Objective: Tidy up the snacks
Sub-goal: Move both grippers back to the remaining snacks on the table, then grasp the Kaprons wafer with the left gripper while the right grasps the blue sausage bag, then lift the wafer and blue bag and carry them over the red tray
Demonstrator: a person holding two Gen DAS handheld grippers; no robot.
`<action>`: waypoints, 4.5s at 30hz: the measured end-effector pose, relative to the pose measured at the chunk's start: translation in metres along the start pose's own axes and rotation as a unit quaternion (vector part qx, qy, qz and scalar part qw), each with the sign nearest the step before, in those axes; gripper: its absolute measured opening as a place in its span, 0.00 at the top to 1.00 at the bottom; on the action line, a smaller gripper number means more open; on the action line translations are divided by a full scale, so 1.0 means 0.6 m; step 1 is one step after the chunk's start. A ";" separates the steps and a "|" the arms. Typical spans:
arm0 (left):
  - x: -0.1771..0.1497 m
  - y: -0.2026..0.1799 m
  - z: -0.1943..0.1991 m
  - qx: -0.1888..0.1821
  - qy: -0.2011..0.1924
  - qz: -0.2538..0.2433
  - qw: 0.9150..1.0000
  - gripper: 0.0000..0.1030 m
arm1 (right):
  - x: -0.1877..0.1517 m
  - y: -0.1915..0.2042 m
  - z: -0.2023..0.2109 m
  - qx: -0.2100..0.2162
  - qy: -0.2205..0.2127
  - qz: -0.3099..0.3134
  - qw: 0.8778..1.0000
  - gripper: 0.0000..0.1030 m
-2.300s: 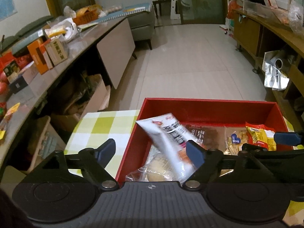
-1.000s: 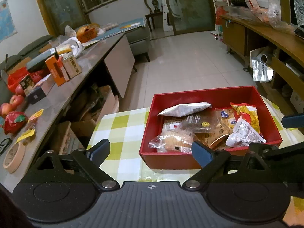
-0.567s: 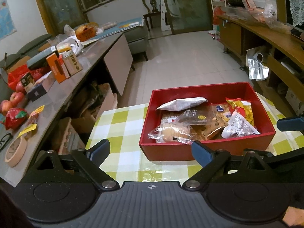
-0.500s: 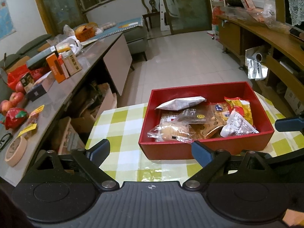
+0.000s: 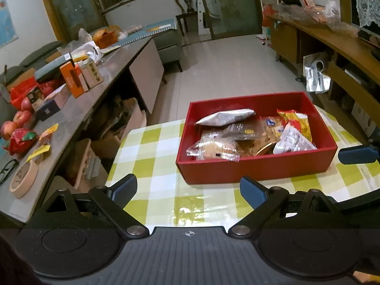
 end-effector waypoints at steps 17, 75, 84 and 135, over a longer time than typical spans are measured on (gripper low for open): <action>-0.072 0.047 -0.001 0.005 0.054 -0.006 0.998 0.06 | -0.090 0.082 -0.013 0.090 0.059 0.063 0.992 0.20; -0.189 -0.052 -0.122 -0.167 0.203 -0.160 0.952 0.00 | -0.199 0.045 -0.074 0.156 0.149 0.020 0.976 0.23; -0.195 -0.045 -0.137 -0.160 0.250 -0.070 0.952 0.10 | -0.200 0.042 -0.087 0.144 0.158 0.020 0.977 0.23; -0.148 -0.073 -0.037 -0.123 0.164 -0.067 0.977 0.78 | -0.135 0.000 -0.043 0.076 0.070 -0.005 0.995 0.24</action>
Point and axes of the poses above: each gripper's, at about its wrist camera, not at the fingertips, and z roughly against the way its jaws point, y to its left, x to its top, the point moved 7 cm from there along -z, roughly the way its jaws point, and after that the axes turned 8 degrees about z, right-handed, at the moved point
